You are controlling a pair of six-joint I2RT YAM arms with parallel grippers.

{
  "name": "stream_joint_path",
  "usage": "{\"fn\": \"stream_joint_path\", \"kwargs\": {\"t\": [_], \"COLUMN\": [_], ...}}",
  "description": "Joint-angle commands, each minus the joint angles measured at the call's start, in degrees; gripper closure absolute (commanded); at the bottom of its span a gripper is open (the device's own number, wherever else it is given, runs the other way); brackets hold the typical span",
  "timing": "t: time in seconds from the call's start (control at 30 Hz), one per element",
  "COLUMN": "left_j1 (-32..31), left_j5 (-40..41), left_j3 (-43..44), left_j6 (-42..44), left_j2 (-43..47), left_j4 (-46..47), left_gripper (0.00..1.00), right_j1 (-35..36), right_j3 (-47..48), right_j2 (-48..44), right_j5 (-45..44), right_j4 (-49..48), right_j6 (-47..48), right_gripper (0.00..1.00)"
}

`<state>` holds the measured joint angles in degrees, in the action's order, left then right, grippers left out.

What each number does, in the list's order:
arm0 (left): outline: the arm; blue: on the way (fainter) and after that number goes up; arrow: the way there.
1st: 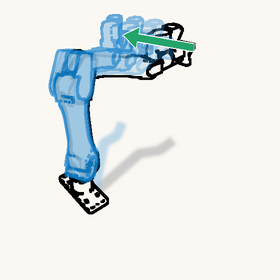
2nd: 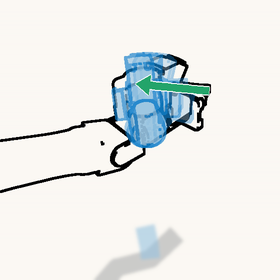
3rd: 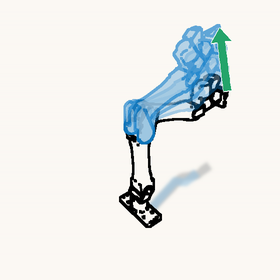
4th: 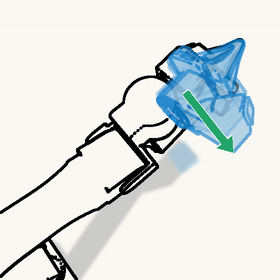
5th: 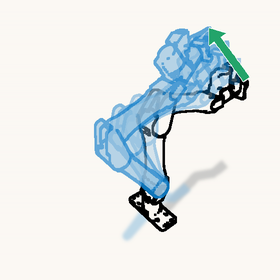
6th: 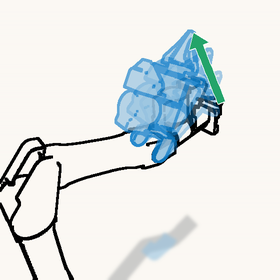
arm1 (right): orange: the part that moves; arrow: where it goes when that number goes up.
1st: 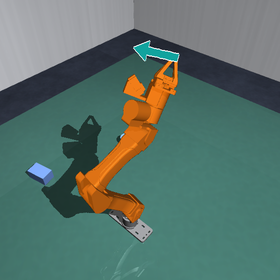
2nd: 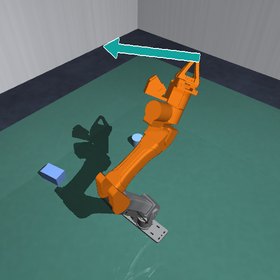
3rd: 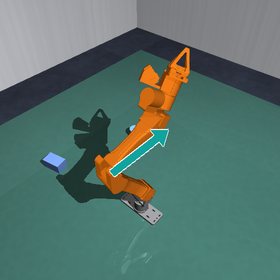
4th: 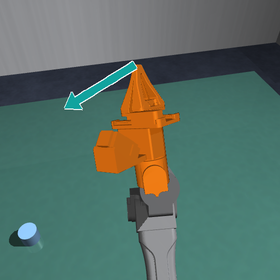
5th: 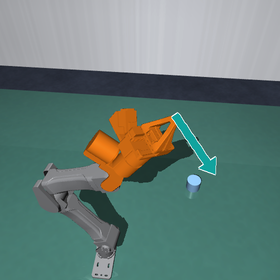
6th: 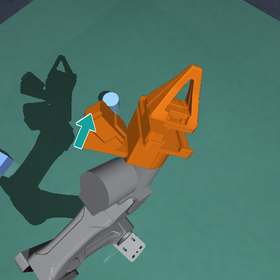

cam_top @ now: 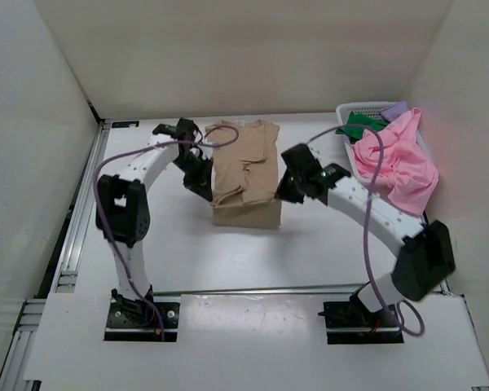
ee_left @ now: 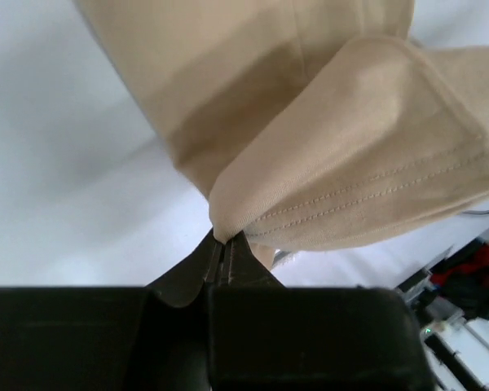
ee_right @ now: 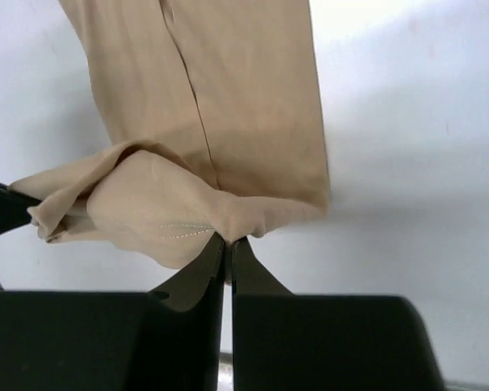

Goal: Fold and stack the t-shirts
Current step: Fold the folded rectangular tshirt in 1/3 of the way

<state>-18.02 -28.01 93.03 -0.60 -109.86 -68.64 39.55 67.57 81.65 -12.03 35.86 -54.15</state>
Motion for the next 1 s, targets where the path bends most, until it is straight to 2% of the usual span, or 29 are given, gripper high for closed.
{"fn": "stream_joint_path", "kwargs": {"t": [0.0, 0.1, 0.27, 0.4, 0.57, 0.6, 0.63, 0.7, 0.73, 0.77, 0.83, 0.87, 0.93, 0.97], "left_j1": [2.54, 3.17, 3.78, 5.44, 7.3, 7.3, 7.3, 7.3, 7.3, 7.82, 8.35, 8.88, 9.41, 9.41], "left_j5": [-1.61, -0.99, -1.61, 1.64, 1.64, 2.25, 2.26, 2.79, 3.31, 3.83, 6.89, 8.22, 11.03, 12.61], "left_j3": [12.03, 21.01, 31.14, 33.0, 34.22, 34.23, 34.75, 36.6, 37.65, 38.62, 40.64, 40.65, 40.48, 38.99], "left_j6": [0.6, 0.6, 0.6, 0.6, 0.6, 0.6, 0.6, 0.6, 0.6, 0.6, 0.6, 0.6, 0.6, 0.6], "left_j2": [-5.52, -11.76, -20.2, -23.9, -26.09, -26.97, -27.5, -28.56, -29.61, -29.62, -30.23, -29.54, -27.61, -23.94], "left_j4": [-2.81, -2.12, 0.77, 7.0, 11.77, 12.39, 13.0, 14.58, 14.59, 15.46, 16.7, 17.31, 17.31, 18.01], "left_gripper": [0.9, 0.9, 0.9, 0.9, 0.88, 0.84, 0.78, 0.61, 0.47, 0.39, 0.25, 0.22, 0.22, 0.24], "right_j1": [-6.57, -10.35, -13.97, -16.16, -18.1, -18.1, -18.1, -18.63, -19.42, -20.29, -21.17, -21.79, -21.8, -21.8], "right_j3": [8.79, 15.98, 24.79, 32.17, 39.91, 41.31, 43.85, 45.8, 46.33, 46.34, 46.34, 46.34, 45.55, 44.41], "right_j2": [9.02, 16.84, 26.53, 34.43, 42.96, 44.2, 45.26, 47.9, 48.43, 48.43, 48.43, 47.74, 45.98, 43.1], "right_j5": [3.5, 7.44, 11.67, 13.52, 16.95, 18.69, 18.71, 18.71, 17.84, 17.31, 16.7, 16.69, 16.16, 15.29], "right_j4": [-0.44, -1.49, -1.49, -2.02, -2.02, -2.02, -2.02, -1.41, -1.4, -1.4, -1.4, -1.4, -1.4, -1.4], "right_j6": [10.81, 13.54, 14.42, 14.42, 14.42, 14.42, 14.42, 13.9, 13.9, 12.85, 12.23, 12.23, 14.15, 14.94], "right_gripper": [1.0, 1.0, 1.0, 1.0, 0.97, 0.95, 0.86, 0.72, 0.68, 0.59, 0.55, 0.54, 0.54, 0.53]}}
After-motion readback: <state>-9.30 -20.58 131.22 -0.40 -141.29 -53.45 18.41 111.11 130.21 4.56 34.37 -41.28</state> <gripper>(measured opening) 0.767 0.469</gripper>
